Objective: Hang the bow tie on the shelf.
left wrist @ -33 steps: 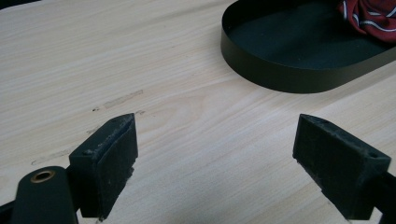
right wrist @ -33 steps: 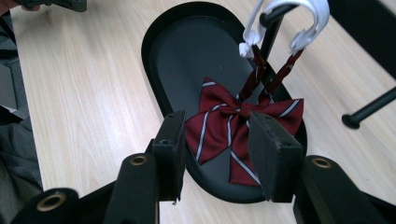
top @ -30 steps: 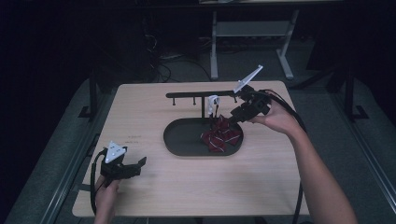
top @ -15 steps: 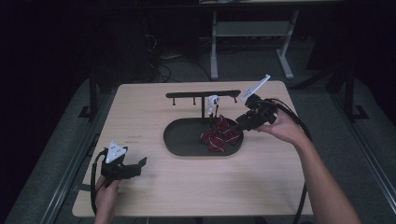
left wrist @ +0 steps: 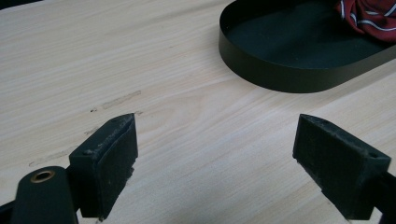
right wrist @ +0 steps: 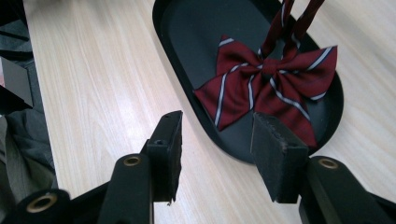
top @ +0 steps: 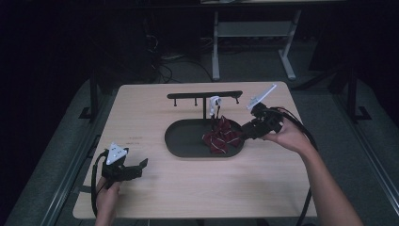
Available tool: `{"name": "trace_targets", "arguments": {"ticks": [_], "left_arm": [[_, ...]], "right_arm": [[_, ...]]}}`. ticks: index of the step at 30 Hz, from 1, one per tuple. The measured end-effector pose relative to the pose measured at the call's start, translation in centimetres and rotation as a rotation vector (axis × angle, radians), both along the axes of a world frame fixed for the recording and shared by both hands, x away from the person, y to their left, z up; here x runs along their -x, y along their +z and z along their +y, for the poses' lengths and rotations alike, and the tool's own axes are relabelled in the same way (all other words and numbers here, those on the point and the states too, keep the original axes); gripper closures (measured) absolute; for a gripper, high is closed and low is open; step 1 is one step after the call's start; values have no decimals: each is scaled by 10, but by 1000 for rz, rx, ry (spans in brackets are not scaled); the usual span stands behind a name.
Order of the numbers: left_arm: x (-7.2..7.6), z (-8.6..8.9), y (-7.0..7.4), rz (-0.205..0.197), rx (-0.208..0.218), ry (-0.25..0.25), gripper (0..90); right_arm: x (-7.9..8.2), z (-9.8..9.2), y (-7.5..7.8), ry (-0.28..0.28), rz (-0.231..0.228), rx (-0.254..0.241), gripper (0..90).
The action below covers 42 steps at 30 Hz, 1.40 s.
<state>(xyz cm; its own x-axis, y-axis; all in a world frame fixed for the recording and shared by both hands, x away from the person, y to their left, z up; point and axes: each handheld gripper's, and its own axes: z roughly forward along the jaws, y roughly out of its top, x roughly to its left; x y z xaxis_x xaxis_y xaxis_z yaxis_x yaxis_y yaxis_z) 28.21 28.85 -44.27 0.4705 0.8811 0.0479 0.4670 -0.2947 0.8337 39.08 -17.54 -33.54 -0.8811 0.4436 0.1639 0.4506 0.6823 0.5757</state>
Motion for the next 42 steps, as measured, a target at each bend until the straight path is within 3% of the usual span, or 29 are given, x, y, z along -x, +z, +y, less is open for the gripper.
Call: {"name": "trace_targets", "arguments": {"ticks": [8, 16, 42], "left_arm": [[0, -1, 0, -2, 2, -1, 135], [0, -1, -1, 0, 2, 0, 135], [0, -1, -1, 3, -4, -2, 136]], "right_arm": [[5, -6, -8, -10, -4, -1, 528], [11, -12, -18, -41, 24, -13, 507], [36, -23, -44, -52, 38, -14, 484]]}}
